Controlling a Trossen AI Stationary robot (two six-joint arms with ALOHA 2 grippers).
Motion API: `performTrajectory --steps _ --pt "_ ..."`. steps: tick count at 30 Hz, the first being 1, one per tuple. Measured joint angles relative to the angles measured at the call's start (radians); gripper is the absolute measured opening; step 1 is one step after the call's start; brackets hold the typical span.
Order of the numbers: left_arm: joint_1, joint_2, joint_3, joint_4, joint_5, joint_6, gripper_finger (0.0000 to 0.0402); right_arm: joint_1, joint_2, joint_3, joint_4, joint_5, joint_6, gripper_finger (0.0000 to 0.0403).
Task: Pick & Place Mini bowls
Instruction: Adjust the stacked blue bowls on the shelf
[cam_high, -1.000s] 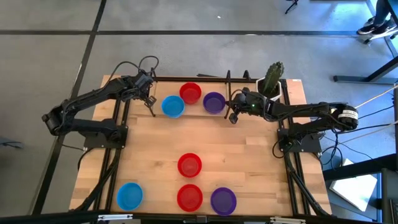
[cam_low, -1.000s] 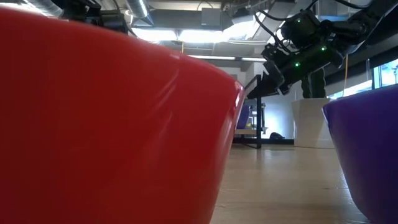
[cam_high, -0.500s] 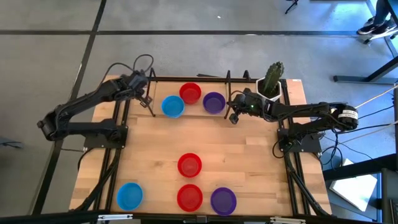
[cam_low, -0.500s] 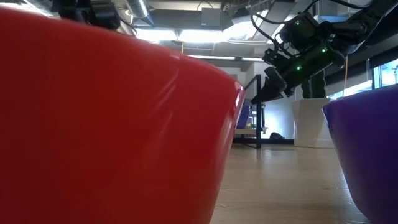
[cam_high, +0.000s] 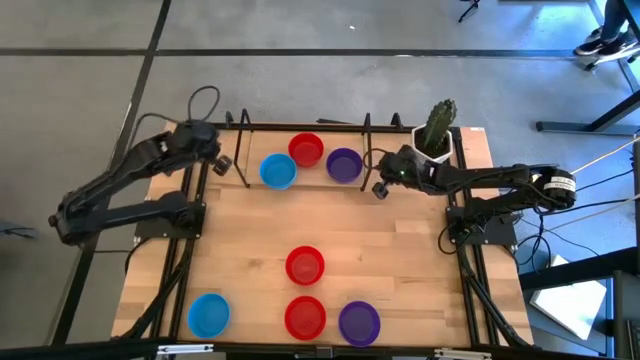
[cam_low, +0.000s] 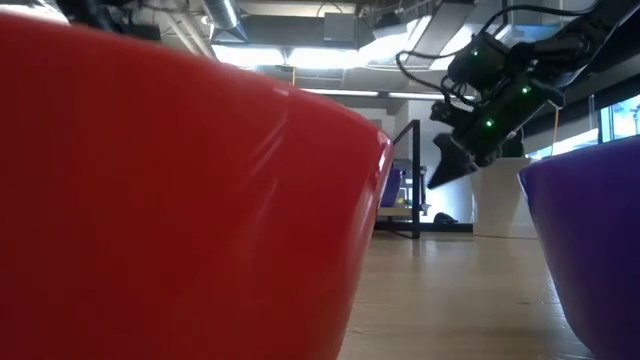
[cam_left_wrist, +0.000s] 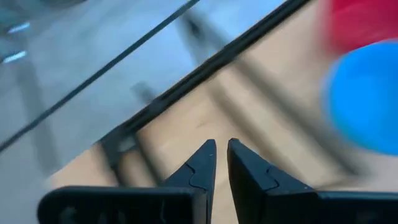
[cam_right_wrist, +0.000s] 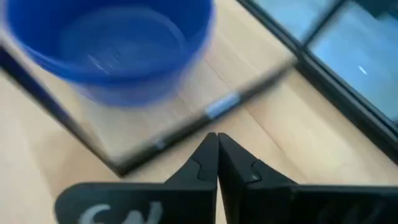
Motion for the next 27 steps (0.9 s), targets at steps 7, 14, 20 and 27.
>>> performTrajectory --steps 7,14,20,27 --pt "-0.142 -0.089 0.001 -0.006 0.171 -0.042 0.0024 0.000 0.000 0.000 -0.075 0.053 0.048 0.0004" --pt "-0.365 -0.078 0.001 0.115 0.298 -0.057 0.0018 0.000 -0.001 0.000 -0.108 0.046 0.059 0.0004" --pt "-0.543 -0.041 0.002 0.187 0.248 -0.071 0.0017 0.000 -0.043 0.000 -0.225 -0.024 0.098 0.0004" --pt "-0.689 -0.018 -0.107 0.343 0.103 -0.098 0.0017 0.073 -0.148 -0.001 -0.345 -0.097 0.140 0.0004"
